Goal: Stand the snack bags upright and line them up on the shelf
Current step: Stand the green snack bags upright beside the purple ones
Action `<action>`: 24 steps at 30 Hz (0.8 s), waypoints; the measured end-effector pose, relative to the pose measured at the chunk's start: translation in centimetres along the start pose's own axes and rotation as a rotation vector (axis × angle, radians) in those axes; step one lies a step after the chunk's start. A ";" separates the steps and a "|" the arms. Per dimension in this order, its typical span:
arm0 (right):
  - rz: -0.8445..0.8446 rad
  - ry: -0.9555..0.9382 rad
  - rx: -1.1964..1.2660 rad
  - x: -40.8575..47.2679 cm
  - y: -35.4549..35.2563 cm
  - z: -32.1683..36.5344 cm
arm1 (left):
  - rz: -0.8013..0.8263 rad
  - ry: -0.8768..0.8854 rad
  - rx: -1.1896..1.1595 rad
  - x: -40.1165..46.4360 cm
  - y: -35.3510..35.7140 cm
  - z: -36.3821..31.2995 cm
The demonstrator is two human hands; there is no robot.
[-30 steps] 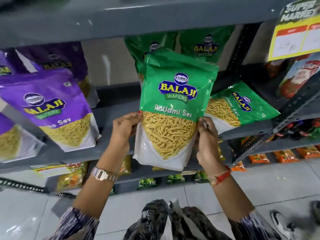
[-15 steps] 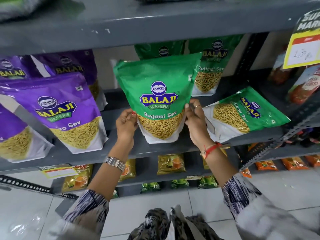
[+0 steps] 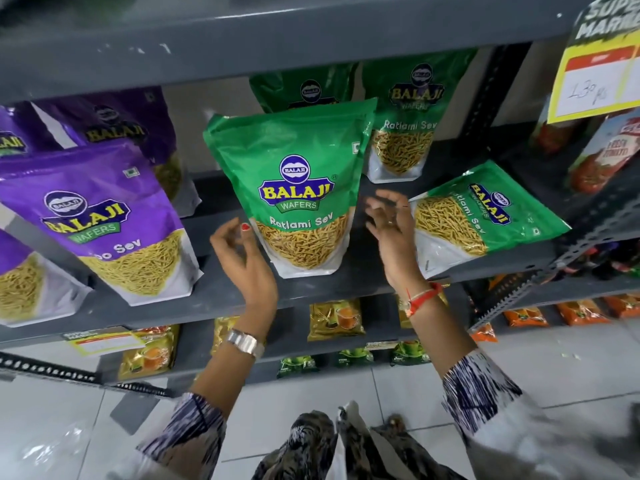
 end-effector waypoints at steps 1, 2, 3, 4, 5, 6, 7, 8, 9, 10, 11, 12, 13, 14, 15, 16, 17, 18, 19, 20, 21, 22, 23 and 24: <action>-0.062 -0.028 0.030 -0.2 -1.1 0.2 | -0.001 0.058 -0.011 -1.3 0.3 -0.5; -0.144 -0.051 0.056 -0.3 -2.3 0.4 | 0.036 0.098 -0.038 -2.6 0.8 -1.0; -0.239 -0.079 0.081 -0.4 -3.6 0.6 | 0.100 0.128 -0.073 -3.8 1.4 -1.4; -0.348 -0.102 0.096 -0.5 -4.9 0.8 | 0.189 0.151 -0.105 -4.9 2.2 -2.0; -0.454 -0.116 0.098 -0.6 -6.2 0.8 | 0.297 0.160 -0.125 -5.8 3.2 -2.4; -0.550 -0.119 0.083 -0.7 -7.2 0.9 | 0.428 0.159 -0.121 -6.5 4.4 -2.9; -0.633 -0.105 0.054 -0.8 -8.0 0.8 | 0.568 0.160 -0.080 -6.9 5.9 -3.2; -0.695 -0.067 0.040 -1.0 -8.9 0.5 | 0.696 0.177 -0.001 -7.4 7.4 -3.6; -0.748 -0.014 0.056 -1.0 -9.7 0.3 | 0.800 0.213 0.087 -7.7 9.2 -3.9; -0.789 0.067 0.106 -0.9 -10.4 -0.2 | 0.871 0.264 0.157 -7.7 11.0 -4.2; -0.803 0.155 0.164 -0.7 -11.2 -0.9 | 0.907 0.300 0.211 -7.5 13.0 -4.6; -0.776 0.248 0.223 -0.5 -11.9 -1.5 | 0.922 0.314 0.276 -7.3 14.9 -5.2; -0.721 0.336 0.263 -0.5 -12.4 -1.7 | 0.939 0.306 0.374 -6.8 17.0 -5.2; -0.652 0.402 0.282 -0.6 -12.4 -1.3 | 0.965 0.276 0.498 -6.3 18.9 -5.1; -0.594 0.450 0.299 -0.7 -12.4 -1.1 | 1.010 0.224 0.628 -5.5 20.8 -4.4; -0.572 0.487 0.325 -0.9 -12.3 -0.8 | 1.072 0.166 0.730 -4.8 22.2 -3.8; -0.568 0.531 0.360 -1.0 -12.4 -0.7 | 1.160 0.083 0.769 -4.2 23.4 -3.1; -0.567 0.557 0.394 -1.1 -12.5 -0.5 | 1.262 -0.008 0.750 -4.0 24.1 -2.9; -0.560 0.572 0.409 -1.0 -12.8 -0.4 | 1.341 -0.076 0.708 -3.9 24.7 -2.6; -0.550 0.579 0.428 -0.9 -13.2 -0.4 | 1.395 -0.114 0.673 -3.9 25.1 -2.4; -0.545 0.583 0.463 -0.8 -13.6 -0.6 | 1.415 -0.132 0.656 -3.8 25.5 -2.2; -0.542 0.592 0.498 -0.7 -14.1 -0.7 | 1.403 -0.132 0.665 -3.7 26.0 -1.8; -0.531 0.600 0.533 -0.7 -14.5 -0.8 | 1.383 -0.136 0.662 -3.7 26.3 -1.4; -0.506 0.604 0.563 -0.8 -14.8 -0.7 | 1.359 -0.152 0.655 -3.7 26.4 -1.1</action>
Point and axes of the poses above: each hand's wrist, its own x-axis towards the middle knuckle, its own y-axis out of the palm, z = x × y, the point moved 1 cm from there along x, towards the middle knuckle, and after that the axes turned 6 degrees about x, right-handed, at the moved point
